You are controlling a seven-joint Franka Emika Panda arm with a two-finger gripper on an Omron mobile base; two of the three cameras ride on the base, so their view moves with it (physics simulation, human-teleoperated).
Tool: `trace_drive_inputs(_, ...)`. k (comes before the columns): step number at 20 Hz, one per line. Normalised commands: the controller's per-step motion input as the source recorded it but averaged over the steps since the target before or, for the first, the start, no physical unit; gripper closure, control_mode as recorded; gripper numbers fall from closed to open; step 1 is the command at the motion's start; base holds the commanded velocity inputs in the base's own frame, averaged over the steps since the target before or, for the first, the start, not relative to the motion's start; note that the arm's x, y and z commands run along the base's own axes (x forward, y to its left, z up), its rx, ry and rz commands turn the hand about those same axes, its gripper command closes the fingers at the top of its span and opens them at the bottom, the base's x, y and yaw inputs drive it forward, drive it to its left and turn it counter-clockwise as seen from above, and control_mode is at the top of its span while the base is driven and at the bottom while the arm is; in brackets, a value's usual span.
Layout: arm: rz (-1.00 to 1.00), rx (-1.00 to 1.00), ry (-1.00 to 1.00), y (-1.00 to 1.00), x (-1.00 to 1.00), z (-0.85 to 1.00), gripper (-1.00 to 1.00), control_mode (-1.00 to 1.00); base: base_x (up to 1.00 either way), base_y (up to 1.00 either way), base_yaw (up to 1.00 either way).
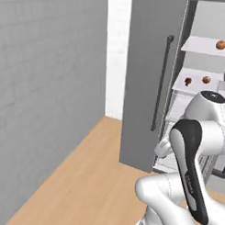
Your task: Place one onion and one chicken drumstick in each tupperware on the nearby counter, to pack two identical lunches.
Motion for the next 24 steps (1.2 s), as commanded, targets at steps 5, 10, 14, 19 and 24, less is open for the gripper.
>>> trace_drive_inputs(5,0.00,0.00,0.00,0.00,0.00,0.00,-1.00,1.00,0.91,0.75,-0.74)
trace_drive_inputs(10,0.00,0.00,0.00,0.00,0.00,0.00,-1.00,1.00,0.86,0.62,-0.73)
trace_drive_inputs(14,0.00,0.00,0.00,0.00,0.00,0.00,-1.00,1.00,0.81,0.28,-0.67)
trace_drive_inputs(19,0.00,0.00,0.00,0.00,0.00,0.00,-1.00,1.00,0.59,0.00,-0.63)
trace_drive_inputs(24,0.00,0.00,0.00,0.00,0.00,0.00,-1.00,1.00,0.94,0.00,-0.22)
